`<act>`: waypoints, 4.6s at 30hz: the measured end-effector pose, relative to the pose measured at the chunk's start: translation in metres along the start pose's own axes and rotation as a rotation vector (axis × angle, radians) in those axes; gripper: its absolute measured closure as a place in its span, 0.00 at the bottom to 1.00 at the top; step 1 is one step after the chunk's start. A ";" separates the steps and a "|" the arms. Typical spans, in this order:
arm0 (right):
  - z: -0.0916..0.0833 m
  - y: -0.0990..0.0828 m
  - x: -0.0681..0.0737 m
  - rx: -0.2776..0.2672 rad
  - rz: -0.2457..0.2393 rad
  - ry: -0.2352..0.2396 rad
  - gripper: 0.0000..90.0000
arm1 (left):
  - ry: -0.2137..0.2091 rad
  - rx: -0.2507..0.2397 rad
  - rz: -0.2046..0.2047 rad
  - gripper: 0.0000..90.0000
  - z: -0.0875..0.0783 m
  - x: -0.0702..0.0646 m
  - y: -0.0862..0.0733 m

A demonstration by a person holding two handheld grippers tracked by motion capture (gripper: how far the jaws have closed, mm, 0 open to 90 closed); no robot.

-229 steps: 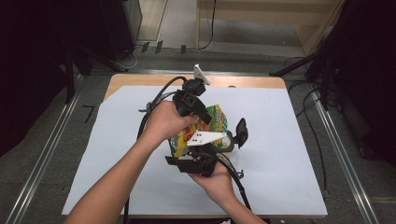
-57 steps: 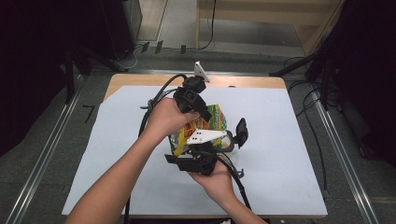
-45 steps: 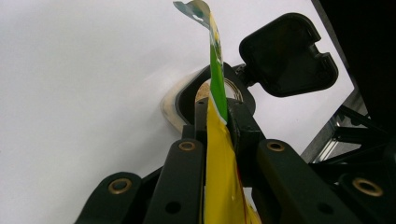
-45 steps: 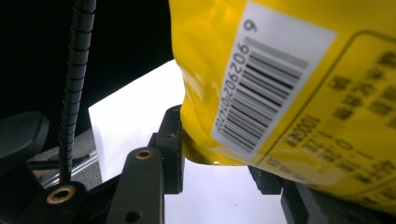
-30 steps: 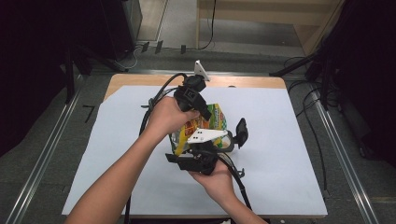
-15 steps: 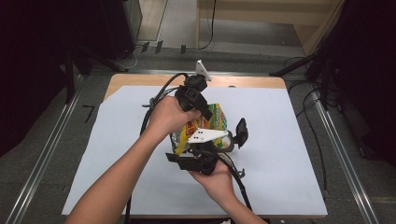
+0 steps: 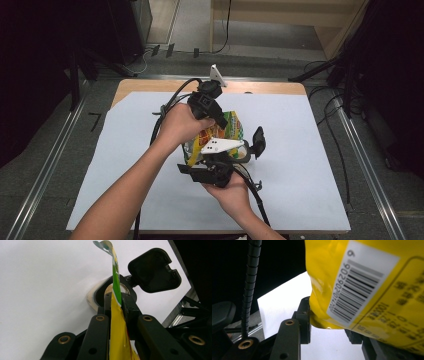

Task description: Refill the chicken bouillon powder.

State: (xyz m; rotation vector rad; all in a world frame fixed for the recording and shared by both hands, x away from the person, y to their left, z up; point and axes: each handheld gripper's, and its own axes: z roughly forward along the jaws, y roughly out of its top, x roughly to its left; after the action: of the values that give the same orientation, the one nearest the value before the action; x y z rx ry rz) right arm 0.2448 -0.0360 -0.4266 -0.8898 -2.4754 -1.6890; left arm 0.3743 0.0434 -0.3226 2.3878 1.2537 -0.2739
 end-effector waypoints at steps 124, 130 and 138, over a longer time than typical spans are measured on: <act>-0.001 0.002 -0.003 -0.007 -0.002 -0.010 0.70 | 0.017 -0.015 0.005 0.94 -0.001 -0.007 0.003; -0.001 0.002 -0.003 -0.004 0.003 -0.006 0.71 | 0.020 -0.006 0.013 0.94 -0.001 -0.008 0.003; -0.001 0.002 -0.003 -0.005 0.001 -0.006 0.71 | 0.016 -0.004 0.008 0.94 0.000 -0.008 0.003</act>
State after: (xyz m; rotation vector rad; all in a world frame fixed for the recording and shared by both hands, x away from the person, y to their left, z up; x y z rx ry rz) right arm 0.2482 -0.0377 -0.4257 -0.8982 -2.4749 -1.6950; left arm 0.3724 0.0356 -0.3186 2.3960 1.2500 -0.2495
